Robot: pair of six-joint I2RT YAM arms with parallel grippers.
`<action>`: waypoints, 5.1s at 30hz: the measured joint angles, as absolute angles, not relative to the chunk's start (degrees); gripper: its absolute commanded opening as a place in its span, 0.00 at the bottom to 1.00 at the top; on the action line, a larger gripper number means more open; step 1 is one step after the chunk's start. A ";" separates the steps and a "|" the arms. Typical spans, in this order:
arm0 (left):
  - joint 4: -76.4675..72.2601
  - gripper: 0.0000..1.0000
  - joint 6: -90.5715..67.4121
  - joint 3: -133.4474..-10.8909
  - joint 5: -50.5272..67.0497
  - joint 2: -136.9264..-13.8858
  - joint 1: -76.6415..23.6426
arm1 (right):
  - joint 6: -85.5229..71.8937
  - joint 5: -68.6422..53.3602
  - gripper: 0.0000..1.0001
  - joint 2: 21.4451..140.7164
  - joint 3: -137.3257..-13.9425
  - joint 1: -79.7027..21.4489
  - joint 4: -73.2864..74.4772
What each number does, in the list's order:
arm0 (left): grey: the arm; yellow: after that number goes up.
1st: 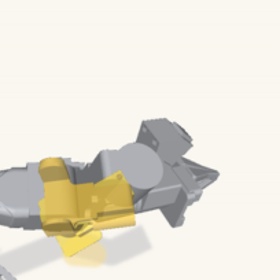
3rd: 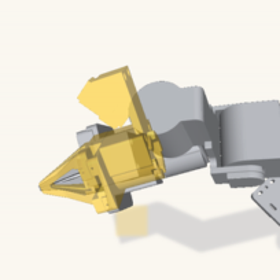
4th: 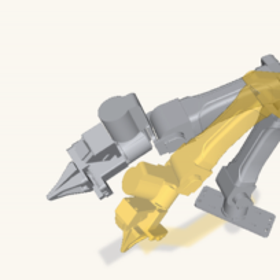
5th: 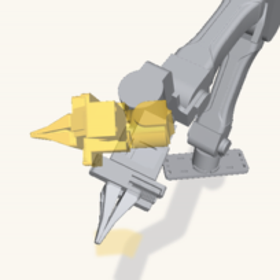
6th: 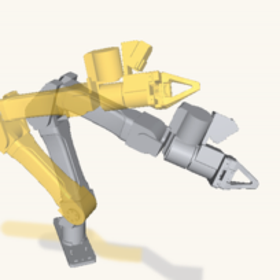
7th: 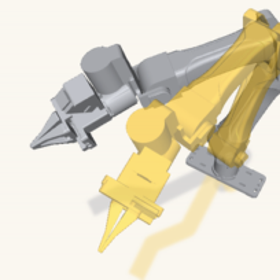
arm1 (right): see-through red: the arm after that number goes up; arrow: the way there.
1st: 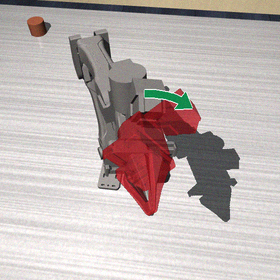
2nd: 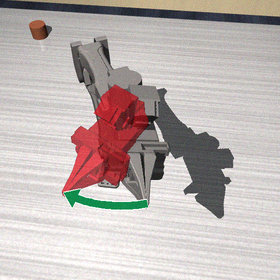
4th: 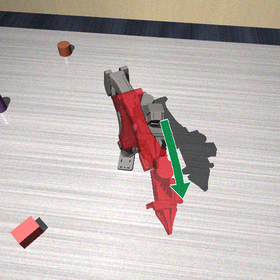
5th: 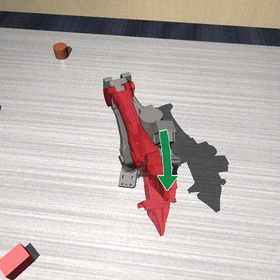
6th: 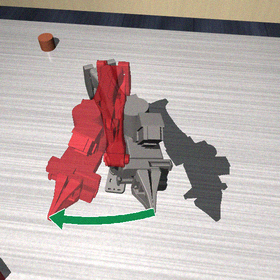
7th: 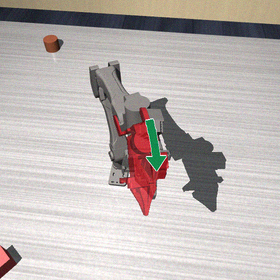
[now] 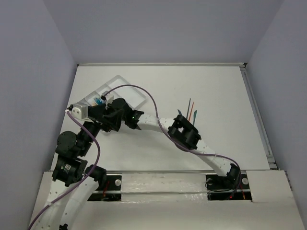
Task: Sort the eating utensils into containers
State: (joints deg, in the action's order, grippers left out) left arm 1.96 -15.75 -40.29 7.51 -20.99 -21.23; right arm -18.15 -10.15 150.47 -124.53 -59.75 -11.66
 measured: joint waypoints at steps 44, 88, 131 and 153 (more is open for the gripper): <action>1.98 0.99 -15.75 -40.29 7.90 -21.02 -22.55 | -32.47 24.14 0.31 84.18 -45.89 -31.18 14.02; 1.98 0.99 -15.75 -40.29 7.92 -20.78 -23.20 | -27.18 19.77 0.00 81.25 -51.66 -32.73 9.63; 2.00 0.99 -15.53 -40.29 7.29 -20.99 -22.74 | -16.25 -16.75 0.40 151.74 -132.66 -46.22 4.67; 1.96 0.99 -15.55 -40.29 8.43 -21.30 -22.04 | -20.60 14.13 0.29 90.32 -54.24 -36.64 8.54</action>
